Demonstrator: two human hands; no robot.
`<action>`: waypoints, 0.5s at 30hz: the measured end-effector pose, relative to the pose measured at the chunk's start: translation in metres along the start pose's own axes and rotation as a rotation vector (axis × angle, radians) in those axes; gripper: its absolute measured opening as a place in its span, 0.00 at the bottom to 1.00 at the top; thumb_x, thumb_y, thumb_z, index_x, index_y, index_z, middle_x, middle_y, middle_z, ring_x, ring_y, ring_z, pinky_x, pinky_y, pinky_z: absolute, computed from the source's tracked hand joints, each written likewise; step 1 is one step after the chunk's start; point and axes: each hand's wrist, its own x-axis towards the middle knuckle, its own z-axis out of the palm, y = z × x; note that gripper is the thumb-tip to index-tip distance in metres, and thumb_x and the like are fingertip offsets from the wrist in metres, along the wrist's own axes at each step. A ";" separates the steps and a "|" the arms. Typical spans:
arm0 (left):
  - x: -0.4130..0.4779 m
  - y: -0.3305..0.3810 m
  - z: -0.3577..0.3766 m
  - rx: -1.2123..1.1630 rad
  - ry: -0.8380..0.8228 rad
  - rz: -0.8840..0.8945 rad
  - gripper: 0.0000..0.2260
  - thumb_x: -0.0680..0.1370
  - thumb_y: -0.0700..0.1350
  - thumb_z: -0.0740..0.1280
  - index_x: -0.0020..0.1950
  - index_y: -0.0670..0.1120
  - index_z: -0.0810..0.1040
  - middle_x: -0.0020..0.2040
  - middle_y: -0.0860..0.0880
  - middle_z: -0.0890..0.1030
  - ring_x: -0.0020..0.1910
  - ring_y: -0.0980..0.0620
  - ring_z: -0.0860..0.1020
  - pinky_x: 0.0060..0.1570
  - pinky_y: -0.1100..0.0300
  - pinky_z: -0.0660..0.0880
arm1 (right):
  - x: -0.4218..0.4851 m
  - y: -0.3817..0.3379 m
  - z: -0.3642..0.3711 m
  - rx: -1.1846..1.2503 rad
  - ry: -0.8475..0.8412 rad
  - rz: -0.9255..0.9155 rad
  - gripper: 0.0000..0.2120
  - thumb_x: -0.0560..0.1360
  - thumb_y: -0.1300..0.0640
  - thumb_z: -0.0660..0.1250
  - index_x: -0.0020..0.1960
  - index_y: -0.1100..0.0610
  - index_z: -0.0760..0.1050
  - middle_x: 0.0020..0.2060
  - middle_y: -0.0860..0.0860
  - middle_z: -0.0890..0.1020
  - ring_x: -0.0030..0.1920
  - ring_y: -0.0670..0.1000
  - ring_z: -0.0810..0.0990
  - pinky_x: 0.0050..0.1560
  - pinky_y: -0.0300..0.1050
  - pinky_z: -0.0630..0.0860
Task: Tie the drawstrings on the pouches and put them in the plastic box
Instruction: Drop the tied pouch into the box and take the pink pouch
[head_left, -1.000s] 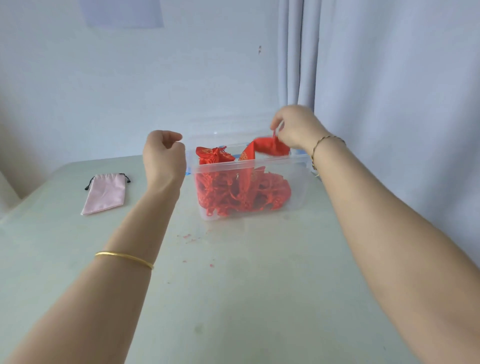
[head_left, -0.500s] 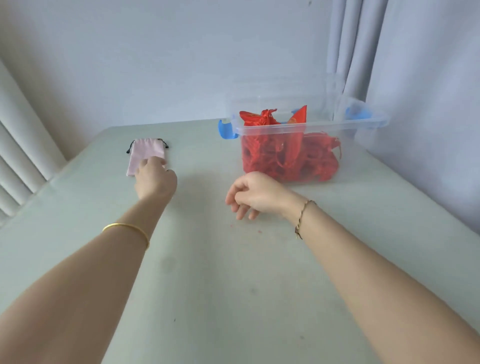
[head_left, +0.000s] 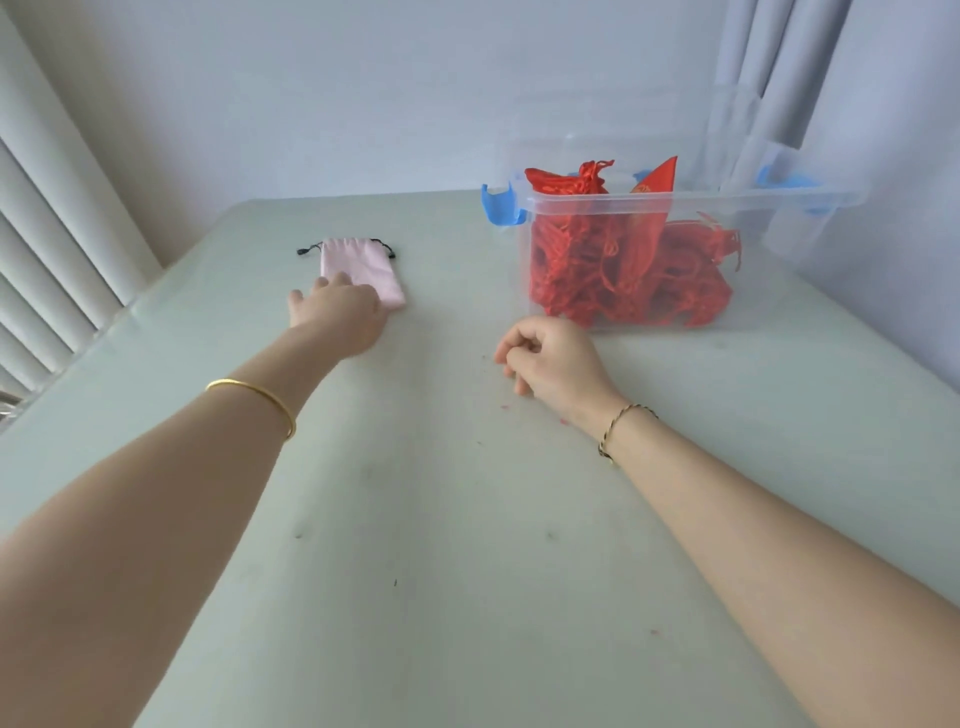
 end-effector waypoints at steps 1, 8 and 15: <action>-0.009 0.008 -0.005 -0.025 -0.027 0.052 0.17 0.81 0.52 0.52 0.63 0.48 0.73 0.61 0.43 0.70 0.60 0.43 0.69 0.58 0.51 0.64 | -0.001 -0.001 0.000 0.023 0.008 0.012 0.11 0.69 0.67 0.59 0.33 0.55 0.74 0.27 0.51 0.76 0.20 0.42 0.72 0.27 0.43 0.71; -0.114 0.065 -0.052 -0.241 -0.478 0.451 0.15 0.78 0.54 0.59 0.54 0.46 0.78 0.53 0.50 0.80 0.50 0.52 0.76 0.50 0.61 0.71 | -0.012 -0.010 -0.013 0.152 0.172 0.048 0.11 0.69 0.70 0.55 0.38 0.61 0.75 0.29 0.54 0.76 0.19 0.42 0.70 0.21 0.35 0.67; -0.125 0.065 -0.064 -0.763 -0.212 0.358 0.08 0.76 0.41 0.65 0.54 0.43 0.79 0.42 0.53 0.77 0.40 0.57 0.76 0.43 0.59 0.75 | -0.023 -0.014 -0.054 0.124 0.195 0.035 0.14 0.71 0.69 0.55 0.36 0.56 0.75 0.30 0.52 0.77 0.20 0.42 0.72 0.22 0.35 0.68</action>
